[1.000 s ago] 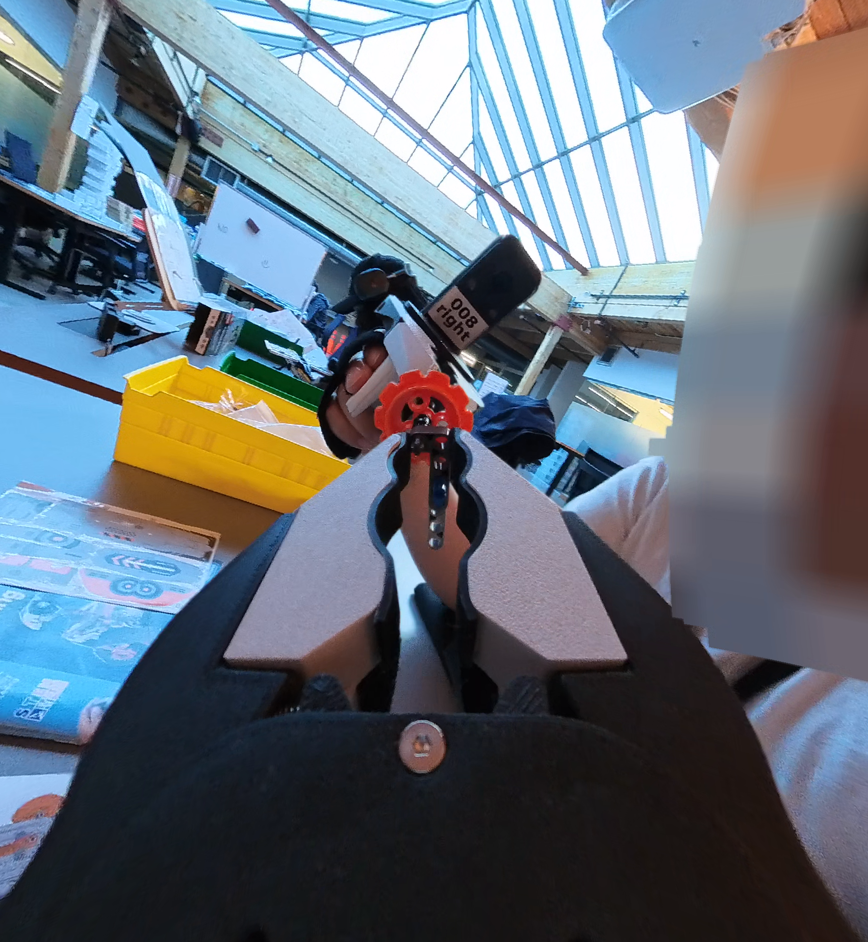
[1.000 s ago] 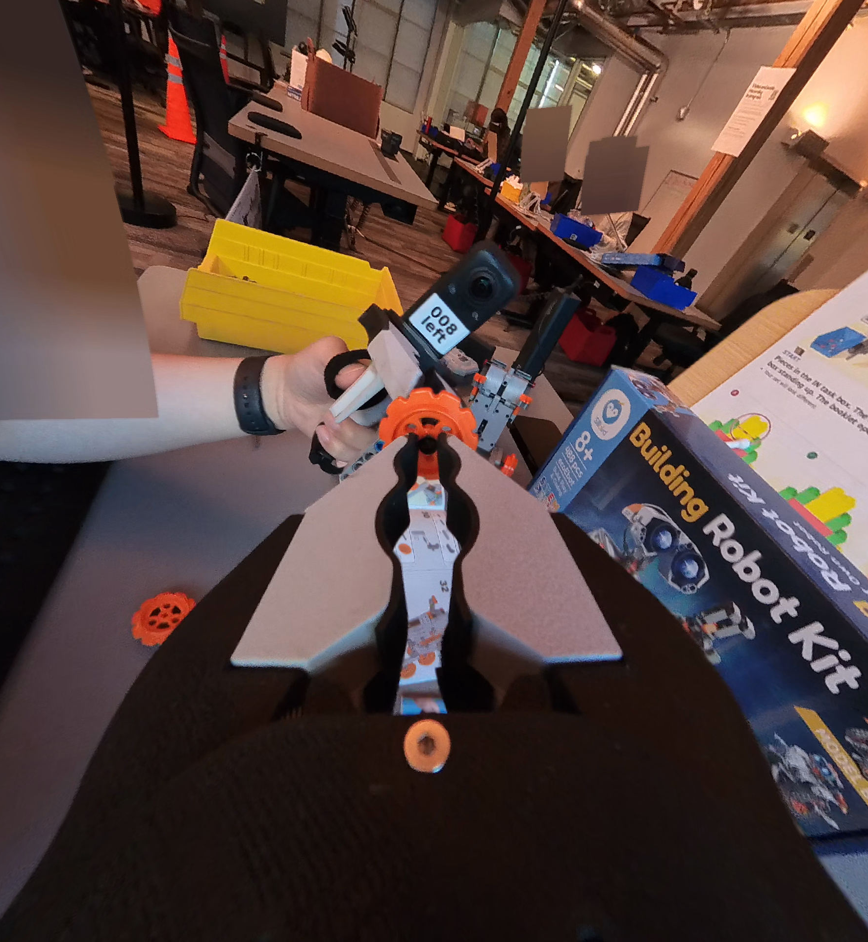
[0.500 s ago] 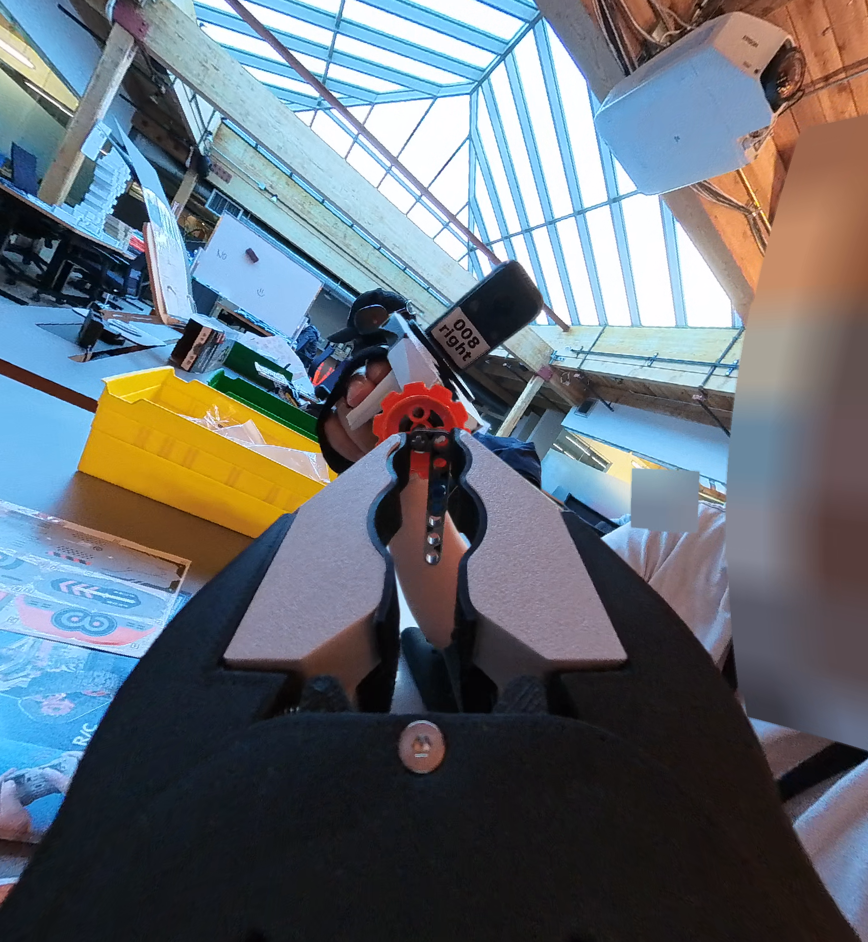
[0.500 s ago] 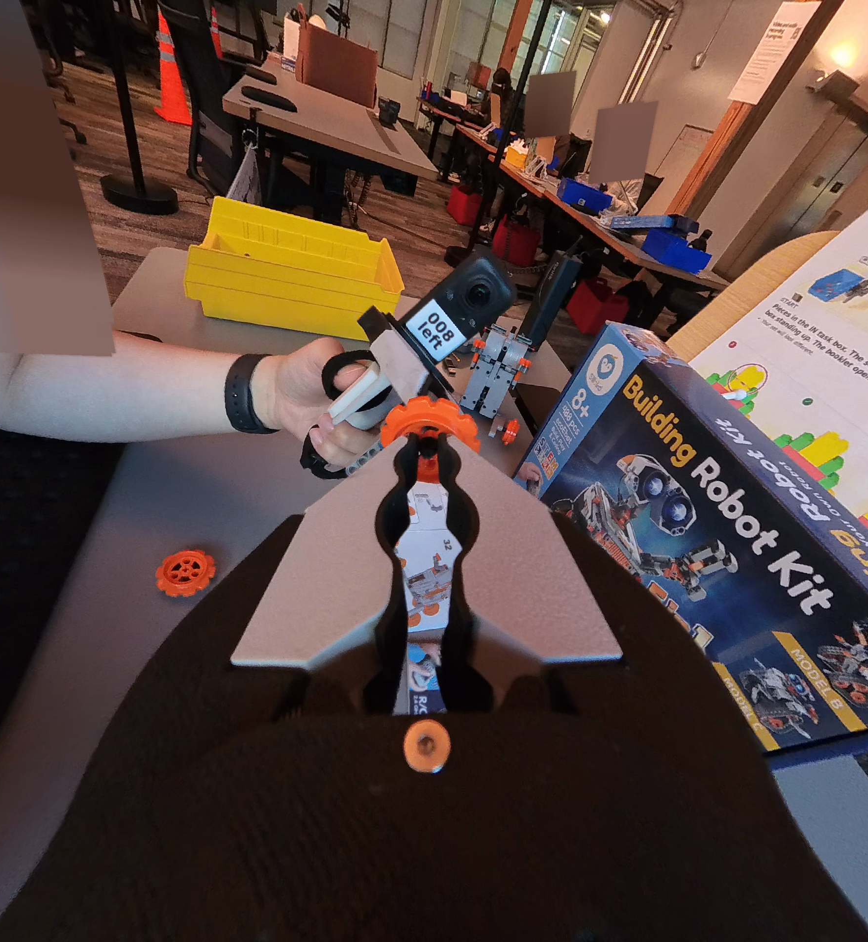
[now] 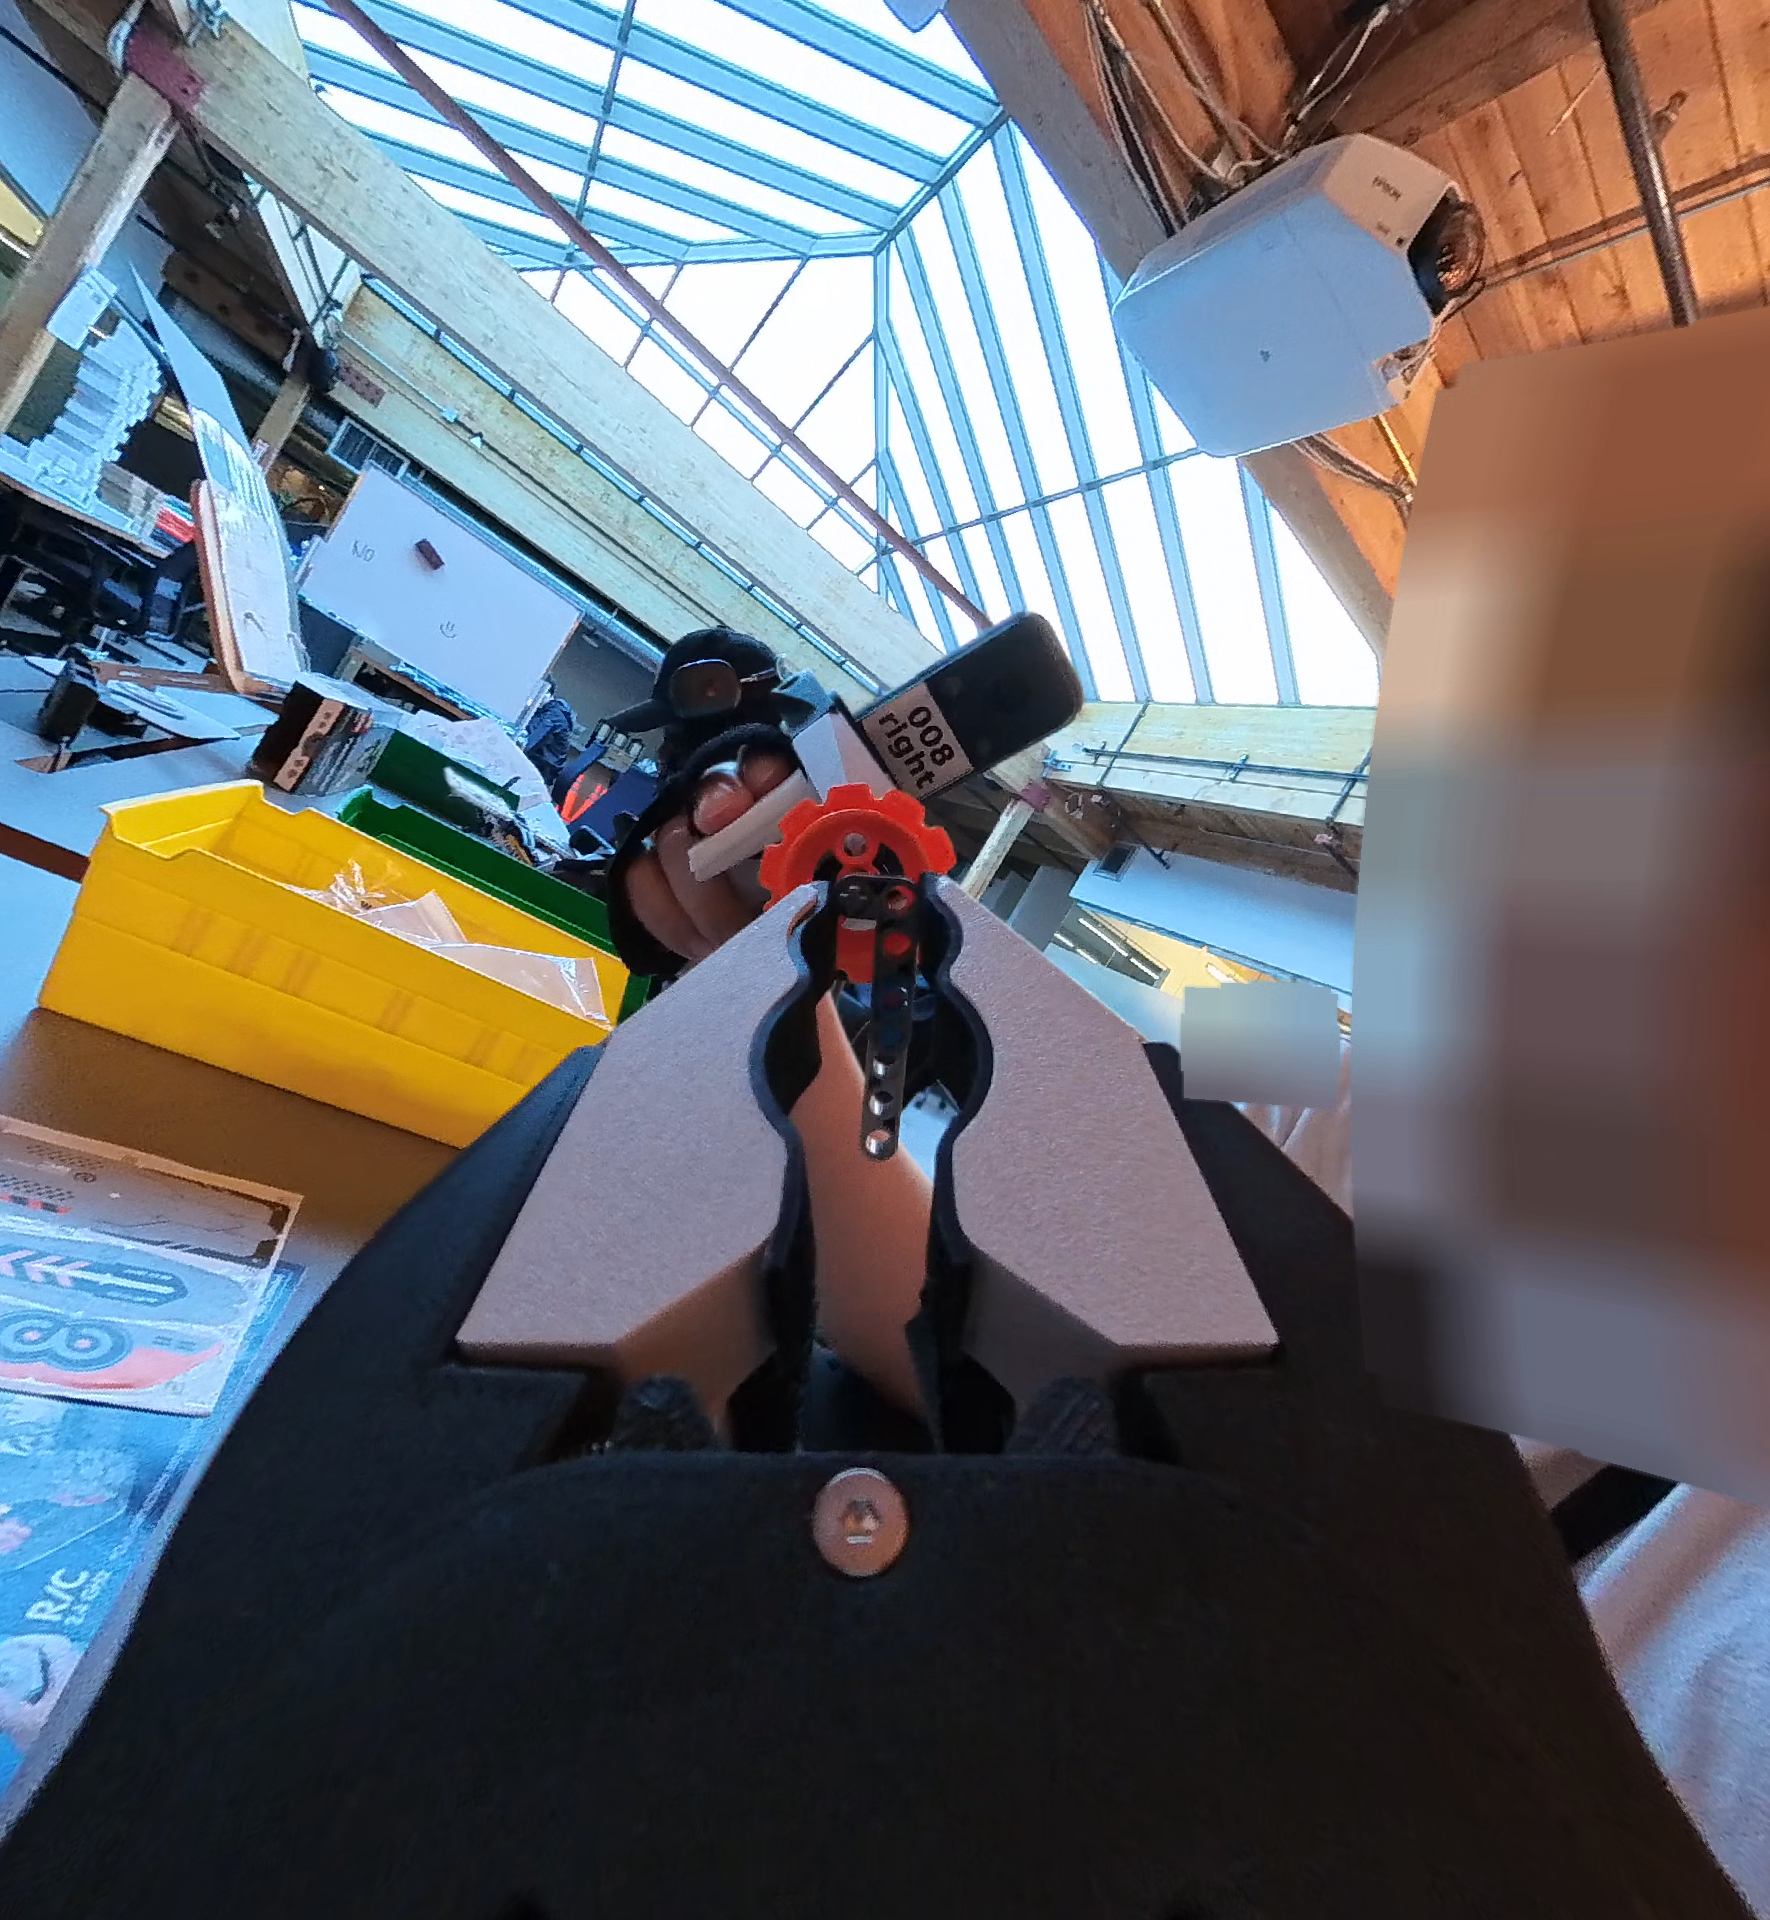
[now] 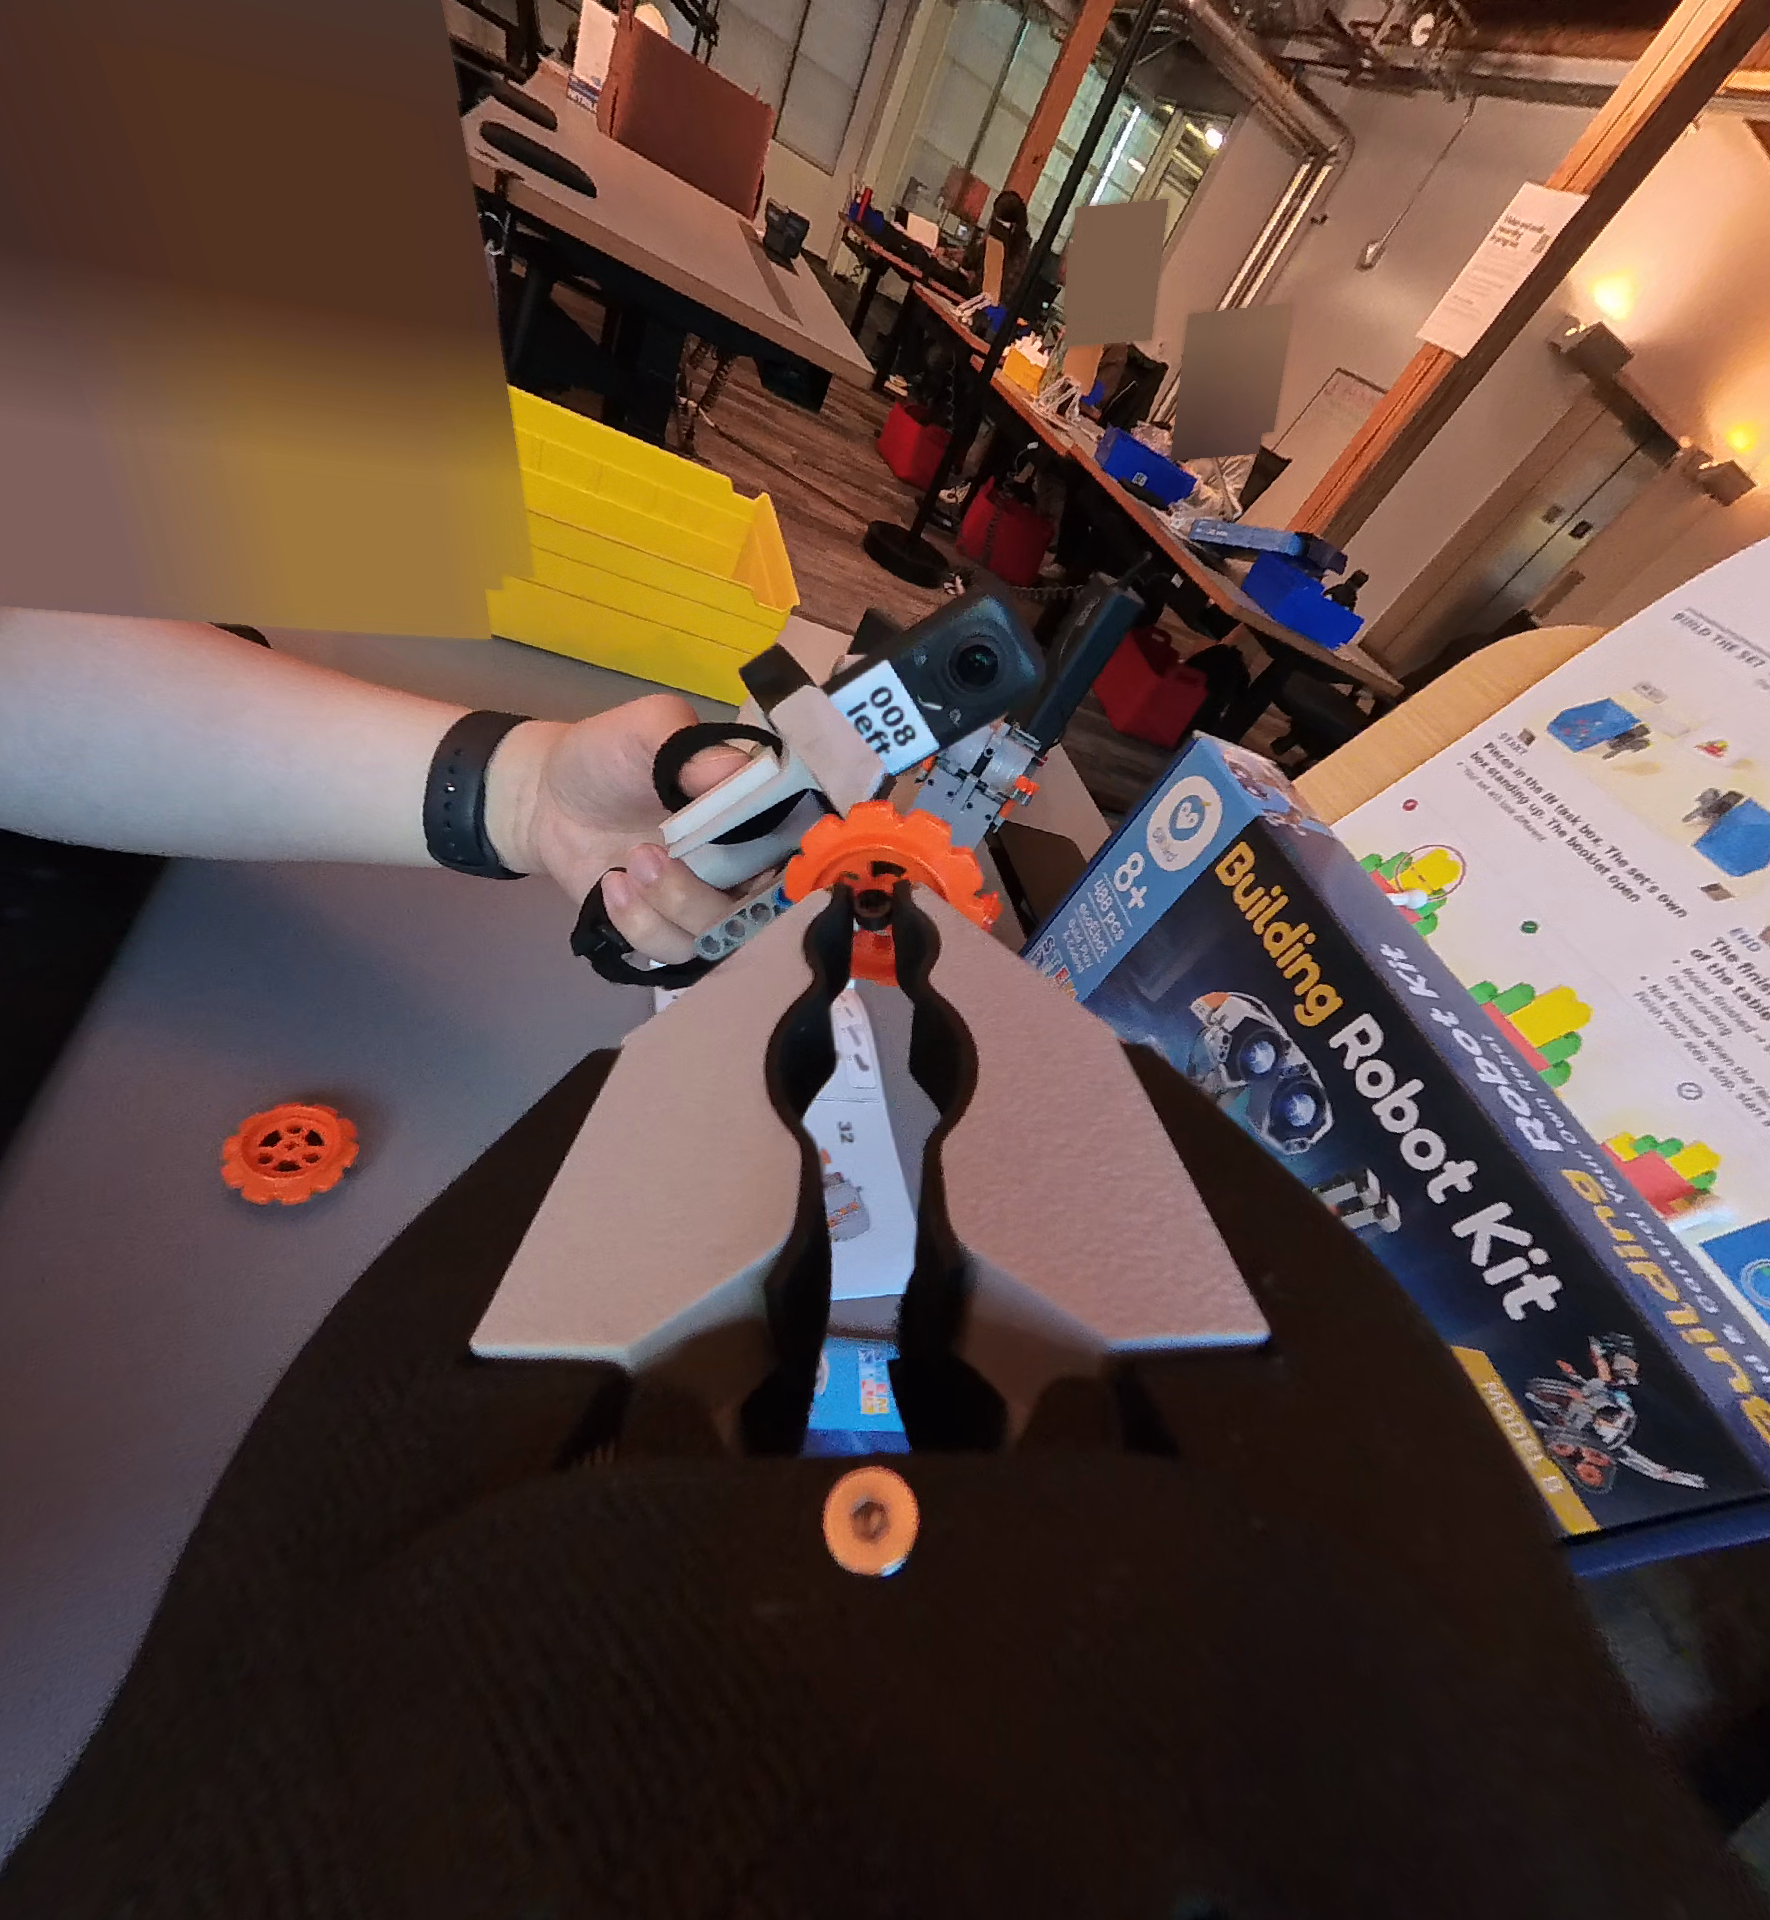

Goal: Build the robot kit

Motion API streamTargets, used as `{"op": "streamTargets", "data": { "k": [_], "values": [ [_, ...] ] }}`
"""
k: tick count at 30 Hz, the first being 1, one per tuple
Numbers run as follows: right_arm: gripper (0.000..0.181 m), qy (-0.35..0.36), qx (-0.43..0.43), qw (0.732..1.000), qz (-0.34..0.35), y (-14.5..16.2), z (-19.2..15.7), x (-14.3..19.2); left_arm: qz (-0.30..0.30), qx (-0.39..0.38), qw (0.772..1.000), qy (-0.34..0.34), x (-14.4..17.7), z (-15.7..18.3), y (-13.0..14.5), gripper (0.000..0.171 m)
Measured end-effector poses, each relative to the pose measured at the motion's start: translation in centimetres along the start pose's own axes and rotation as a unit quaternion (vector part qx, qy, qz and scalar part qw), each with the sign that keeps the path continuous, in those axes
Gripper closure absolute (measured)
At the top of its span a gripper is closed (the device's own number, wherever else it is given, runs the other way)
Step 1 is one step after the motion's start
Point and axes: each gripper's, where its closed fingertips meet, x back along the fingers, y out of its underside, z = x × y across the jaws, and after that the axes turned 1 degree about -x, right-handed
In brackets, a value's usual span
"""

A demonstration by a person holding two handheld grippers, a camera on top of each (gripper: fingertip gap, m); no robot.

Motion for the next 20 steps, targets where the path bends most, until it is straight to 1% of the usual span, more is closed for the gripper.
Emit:
{"op": "streamTargets", "data": {
  "k": [20],
  "values": [
    [0.175, -0.003, 0.012, 0.999, 0.045, -1.2, -0.2, 0.1, 0.025, 0.033, 0.998, 0.044, -0.3, 0.9, -0.4, 0.160]
  ]
}}
